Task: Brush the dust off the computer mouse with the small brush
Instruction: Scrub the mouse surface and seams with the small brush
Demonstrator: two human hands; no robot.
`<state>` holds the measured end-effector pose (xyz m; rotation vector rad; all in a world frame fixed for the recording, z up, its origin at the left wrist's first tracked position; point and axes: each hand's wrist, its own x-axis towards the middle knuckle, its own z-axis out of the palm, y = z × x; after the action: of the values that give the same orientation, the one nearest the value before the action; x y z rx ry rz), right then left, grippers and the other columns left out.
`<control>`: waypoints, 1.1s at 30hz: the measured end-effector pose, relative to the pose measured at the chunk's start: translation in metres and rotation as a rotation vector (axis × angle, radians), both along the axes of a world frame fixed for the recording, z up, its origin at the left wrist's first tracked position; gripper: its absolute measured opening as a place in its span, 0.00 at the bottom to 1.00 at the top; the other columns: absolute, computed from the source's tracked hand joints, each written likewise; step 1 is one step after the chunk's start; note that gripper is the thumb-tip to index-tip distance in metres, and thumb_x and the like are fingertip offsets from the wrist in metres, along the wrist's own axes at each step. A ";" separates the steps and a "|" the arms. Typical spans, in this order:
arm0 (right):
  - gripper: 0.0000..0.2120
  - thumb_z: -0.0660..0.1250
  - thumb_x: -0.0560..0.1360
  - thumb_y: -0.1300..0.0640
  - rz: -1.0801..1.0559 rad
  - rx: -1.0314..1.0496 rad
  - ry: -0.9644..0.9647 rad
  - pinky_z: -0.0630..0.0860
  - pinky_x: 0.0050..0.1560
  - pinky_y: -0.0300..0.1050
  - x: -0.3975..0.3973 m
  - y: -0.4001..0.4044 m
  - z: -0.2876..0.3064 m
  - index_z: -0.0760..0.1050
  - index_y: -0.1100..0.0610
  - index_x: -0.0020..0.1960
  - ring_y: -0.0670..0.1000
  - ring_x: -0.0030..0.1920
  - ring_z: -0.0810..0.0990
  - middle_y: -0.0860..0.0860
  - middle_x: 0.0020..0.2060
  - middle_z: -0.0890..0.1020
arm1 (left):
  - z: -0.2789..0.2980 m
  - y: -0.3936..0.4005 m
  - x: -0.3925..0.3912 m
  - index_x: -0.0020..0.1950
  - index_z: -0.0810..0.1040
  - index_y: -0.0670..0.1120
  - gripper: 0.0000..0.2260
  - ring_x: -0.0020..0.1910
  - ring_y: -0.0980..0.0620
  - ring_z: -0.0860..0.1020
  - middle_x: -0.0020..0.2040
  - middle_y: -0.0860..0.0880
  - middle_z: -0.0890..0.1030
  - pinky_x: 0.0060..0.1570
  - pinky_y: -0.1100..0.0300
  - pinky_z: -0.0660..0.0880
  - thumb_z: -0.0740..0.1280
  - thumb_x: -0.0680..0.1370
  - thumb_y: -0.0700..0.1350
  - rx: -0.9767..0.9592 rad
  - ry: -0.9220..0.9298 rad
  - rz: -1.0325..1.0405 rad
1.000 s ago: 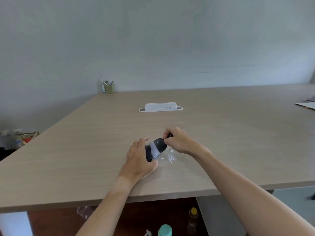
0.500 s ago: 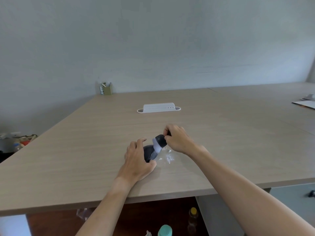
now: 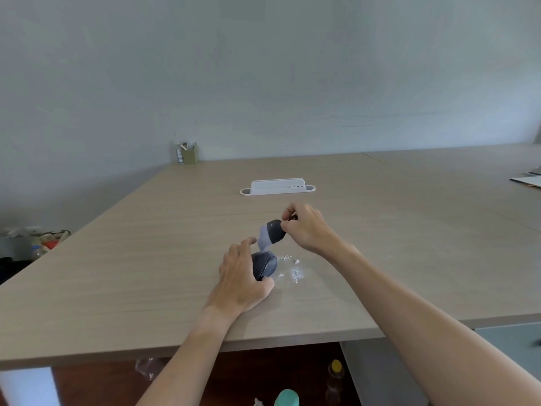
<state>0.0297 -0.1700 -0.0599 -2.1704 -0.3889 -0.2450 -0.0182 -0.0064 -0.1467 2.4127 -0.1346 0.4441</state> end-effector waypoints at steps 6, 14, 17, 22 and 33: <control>0.16 0.61 0.69 0.66 0.063 -0.153 0.085 0.67 0.29 0.41 -0.006 0.012 0.002 0.76 0.52 0.27 0.52 0.32 0.72 0.50 0.26 0.77 | 0.002 0.002 -0.001 0.70 0.61 0.52 0.36 0.60 0.52 0.67 0.54 0.54 0.69 0.63 0.58 0.61 0.66 0.63 0.51 -0.058 -0.003 -0.003; 0.14 0.59 0.68 0.65 -0.028 -0.038 0.092 0.69 0.31 0.43 0.003 0.005 0.008 0.80 0.58 0.30 0.54 0.31 0.72 0.58 0.27 0.80 | 0.005 0.002 -0.005 0.74 0.58 0.54 0.38 0.62 0.51 0.67 0.56 0.54 0.69 0.66 0.55 0.61 0.66 0.64 0.48 -0.099 0.007 -0.013; 0.08 0.59 0.66 0.64 0.023 -0.084 0.174 0.70 0.33 0.46 0.002 0.008 0.001 0.76 0.61 0.32 0.54 0.28 0.70 0.58 0.26 0.75 | 0.005 0.001 -0.005 0.73 0.58 0.53 0.38 0.61 0.51 0.68 0.54 0.55 0.70 0.66 0.55 0.62 0.65 0.64 0.50 -0.098 0.002 -0.018; 0.07 0.55 0.64 0.68 -0.103 -0.179 0.066 0.61 0.28 0.42 0.003 -0.003 -0.006 0.68 0.62 0.29 0.54 0.32 0.64 0.56 0.29 0.69 | 0.003 0.001 -0.005 0.73 0.58 0.54 0.38 0.61 0.51 0.69 0.54 0.53 0.71 0.68 0.52 0.62 0.65 0.63 0.48 -0.099 -0.002 -0.021; 0.07 0.56 0.66 0.67 -0.054 -0.153 0.127 0.61 0.29 0.43 -0.001 0.001 -0.009 0.69 0.63 0.30 0.56 0.36 0.66 0.56 0.28 0.69 | 0.003 0.001 -0.005 0.73 0.59 0.53 0.38 0.59 0.51 0.70 0.53 0.53 0.71 0.67 0.51 0.65 0.65 0.63 0.48 -0.096 -0.006 -0.039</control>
<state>0.0291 -0.1689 -0.0691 -2.3351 -0.2846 -0.1090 -0.0232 -0.0050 -0.1435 2.3107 -0.1597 0.4307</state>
